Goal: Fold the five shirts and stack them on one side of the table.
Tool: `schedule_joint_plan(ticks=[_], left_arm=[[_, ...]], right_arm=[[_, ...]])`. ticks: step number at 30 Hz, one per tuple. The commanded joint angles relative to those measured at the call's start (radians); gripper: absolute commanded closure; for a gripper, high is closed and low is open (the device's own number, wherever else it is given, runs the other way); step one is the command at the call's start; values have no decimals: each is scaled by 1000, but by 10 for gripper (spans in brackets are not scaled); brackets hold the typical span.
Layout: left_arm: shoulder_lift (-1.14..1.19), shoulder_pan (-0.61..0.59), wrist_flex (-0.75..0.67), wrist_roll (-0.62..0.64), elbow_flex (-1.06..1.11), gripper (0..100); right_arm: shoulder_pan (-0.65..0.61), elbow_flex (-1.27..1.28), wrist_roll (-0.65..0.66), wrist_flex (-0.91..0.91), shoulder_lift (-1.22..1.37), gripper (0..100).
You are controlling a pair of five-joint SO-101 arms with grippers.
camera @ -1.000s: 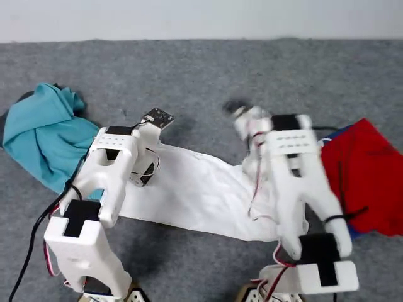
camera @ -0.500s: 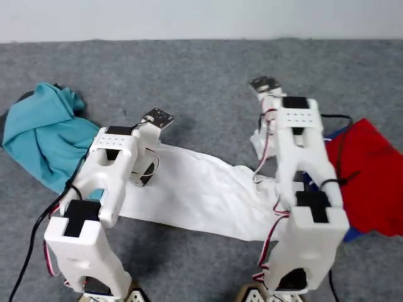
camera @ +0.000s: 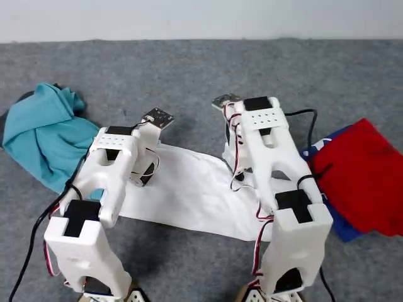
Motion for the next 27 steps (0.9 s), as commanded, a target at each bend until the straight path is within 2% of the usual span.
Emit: schedule_joint_plan(ticks=[1,9,12,15,21,27], left_arm=[[17,2,-38,2,18,985],[17,2,-38,2,18,985],[17,2,-38,2,18,985],[17,0,-38,2,18,985],[9,-11,-34,17,-13,985],[17,-54,178,163,-239,983]], right_arm=[[-25,-11,-12,-7,-4,775],[-71,210,-12,-305,-5,775],[-70,252,-12,-349,-12,775],[-62,238,-9,-303,-39,775],[-15,137,-3,-97,-231,775],[97,114,-2,35,-392,775]])
